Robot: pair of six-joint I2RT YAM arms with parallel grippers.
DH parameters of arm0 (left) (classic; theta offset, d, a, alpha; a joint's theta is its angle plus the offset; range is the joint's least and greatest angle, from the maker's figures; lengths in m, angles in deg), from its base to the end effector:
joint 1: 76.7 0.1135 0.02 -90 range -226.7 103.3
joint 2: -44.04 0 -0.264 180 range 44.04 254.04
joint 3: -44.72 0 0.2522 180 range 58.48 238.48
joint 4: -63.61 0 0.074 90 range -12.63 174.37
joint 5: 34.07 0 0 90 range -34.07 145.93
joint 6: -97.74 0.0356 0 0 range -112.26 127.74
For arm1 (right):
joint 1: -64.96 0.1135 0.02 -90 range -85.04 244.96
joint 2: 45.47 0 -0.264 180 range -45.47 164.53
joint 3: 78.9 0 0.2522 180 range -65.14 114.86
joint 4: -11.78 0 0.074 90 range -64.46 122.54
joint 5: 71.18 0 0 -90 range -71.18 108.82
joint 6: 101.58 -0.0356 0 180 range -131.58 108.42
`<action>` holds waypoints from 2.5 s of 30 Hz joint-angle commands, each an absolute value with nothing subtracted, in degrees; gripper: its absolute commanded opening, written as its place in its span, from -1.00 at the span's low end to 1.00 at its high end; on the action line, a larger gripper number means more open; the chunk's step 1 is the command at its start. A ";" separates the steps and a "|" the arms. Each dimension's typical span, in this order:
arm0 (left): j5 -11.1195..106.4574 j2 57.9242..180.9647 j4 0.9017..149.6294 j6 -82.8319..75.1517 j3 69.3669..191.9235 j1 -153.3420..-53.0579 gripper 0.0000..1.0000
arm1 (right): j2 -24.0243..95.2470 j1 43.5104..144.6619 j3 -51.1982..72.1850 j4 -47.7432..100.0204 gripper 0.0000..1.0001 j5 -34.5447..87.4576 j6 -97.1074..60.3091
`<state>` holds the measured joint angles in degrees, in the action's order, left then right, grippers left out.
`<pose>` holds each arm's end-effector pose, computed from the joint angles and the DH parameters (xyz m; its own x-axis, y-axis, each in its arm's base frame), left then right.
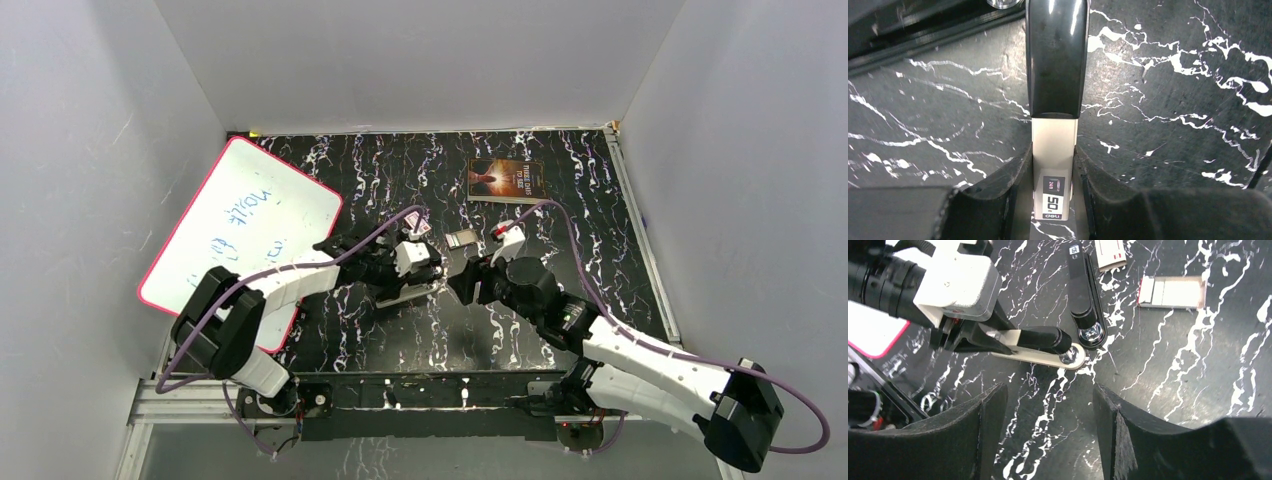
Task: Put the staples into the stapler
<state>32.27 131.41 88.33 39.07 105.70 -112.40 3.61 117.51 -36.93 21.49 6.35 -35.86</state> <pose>0.2359 -0.1871 0.1821 -0.1556 0.6983 -0.6987 0.9600 0.2736 0.0596 0.1286 0.1553 0.2503 -0.4275 0.1022 -0.8982 -0.5197 0.7852 0.3366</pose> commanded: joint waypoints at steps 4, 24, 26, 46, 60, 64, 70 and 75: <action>47.29 123.46 92.47 12.58 103.44 -115.97 -1.00 | 5.41 117.35 -36.23 20.18 0.43 1.79 -57.17; 55.93 110.46 70.45 -21.52 88.00 -121.24 -1.00 | 32.33 117.43 -31.15 1.33 0.46 10.61 -81.86; 55.81 111.03 70.64 -21.68 88.20 -121.22 -1.00 | 34.36 117.40 -31.01 -0.87 0.45 12.69 -83.34; 53.56 117.91 70.06 -21.79 88.96 -122.75 -1.00 | 44.57 117.40 -30.18 -6.81 0.41 14.64 -89.70; 54.02 118.37 73.00 -20.44 89.84 -123.37 -1.00 | 49.07 116.44 -27.12 -3.52 0.40 14.11 -94.54; 54.18 118.07 74.29 -19.74 90.15 -123.43 -1.00 | 49.79 115.96 -26.21 -0.92 0.29 14.66 -95.08; 53.82 118.05 75.71 -18.52 91.10 -123.50 -1.00 | 49.63 115.78 -26.81 -1.51 -0.35 14.76 -94.63; 54.05 118.21 77.15 -17.30 92.10 -123.51 -1.00 | 48.19 115.71 -27.06 -1.42 -0.25 14.59 -92.44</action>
